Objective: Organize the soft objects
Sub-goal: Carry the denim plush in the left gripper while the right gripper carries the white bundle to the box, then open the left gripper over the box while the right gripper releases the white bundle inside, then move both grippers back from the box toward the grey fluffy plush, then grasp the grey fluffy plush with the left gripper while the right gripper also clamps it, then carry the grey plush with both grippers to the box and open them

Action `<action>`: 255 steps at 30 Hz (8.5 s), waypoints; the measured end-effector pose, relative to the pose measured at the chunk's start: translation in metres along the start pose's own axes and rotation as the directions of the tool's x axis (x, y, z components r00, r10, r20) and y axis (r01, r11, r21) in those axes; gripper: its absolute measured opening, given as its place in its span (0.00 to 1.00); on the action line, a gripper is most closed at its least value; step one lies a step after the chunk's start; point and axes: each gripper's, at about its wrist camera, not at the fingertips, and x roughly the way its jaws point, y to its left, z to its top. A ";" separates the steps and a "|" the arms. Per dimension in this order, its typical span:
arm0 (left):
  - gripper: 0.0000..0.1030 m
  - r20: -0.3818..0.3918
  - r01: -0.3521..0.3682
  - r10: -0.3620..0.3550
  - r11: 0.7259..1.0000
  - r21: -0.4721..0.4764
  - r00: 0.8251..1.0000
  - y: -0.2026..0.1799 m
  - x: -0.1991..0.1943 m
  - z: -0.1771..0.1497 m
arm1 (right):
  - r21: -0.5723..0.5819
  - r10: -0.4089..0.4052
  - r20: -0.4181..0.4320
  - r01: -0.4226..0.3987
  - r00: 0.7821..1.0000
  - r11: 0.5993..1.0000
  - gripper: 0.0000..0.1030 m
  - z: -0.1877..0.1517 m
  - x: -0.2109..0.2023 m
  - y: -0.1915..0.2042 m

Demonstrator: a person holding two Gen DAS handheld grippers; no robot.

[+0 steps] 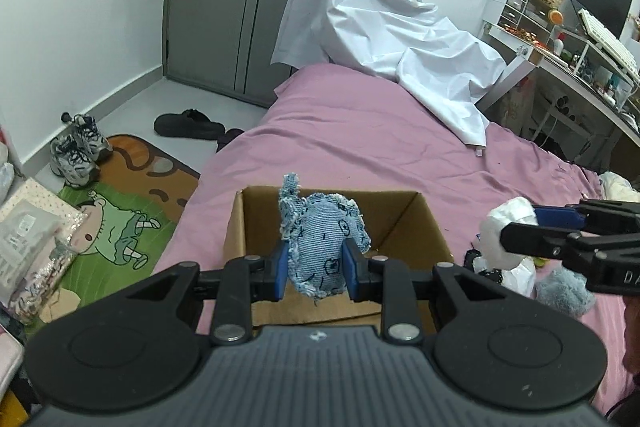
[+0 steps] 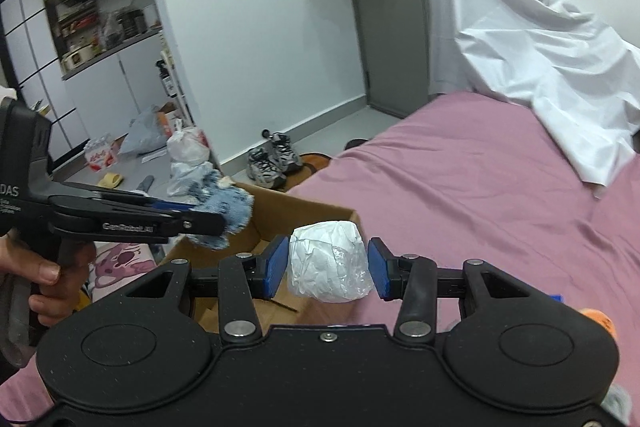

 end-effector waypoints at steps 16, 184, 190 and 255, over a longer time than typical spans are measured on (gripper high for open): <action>0.40 -0.035 -0.011 0.010 0.999 -0.035 0.999 0.007 0.016 0.001 | 0.047 0.048 0.058 -0.051 0.997 0.998 0.43 0.009 0.037 0.016; 0.31 -0.185 0.397 -0.377 0.913 0.091 0.908 -0.219 0.040 0.002 | 0.562 -0.101 0.003 0.082 0.995 0.823 0.45 -0.073 -0.118 -0.140; 0.31 -0.141 0.364 -0.351 0.928 0.079 0.926 -0.201 0.021 0.004 | 0.526 -0.077 0.031 0.049 0.997 0.849 0.45 -0.065 -0.112 -0.121; 0.36 -0.026 0.068 -0.076 0.974 -0.215 0.997 0.023 -0.032 -0.032 | 0.250 0.155 -0.087 -0.129 0.984 0.960 0.69 -0.021 0.016 0.035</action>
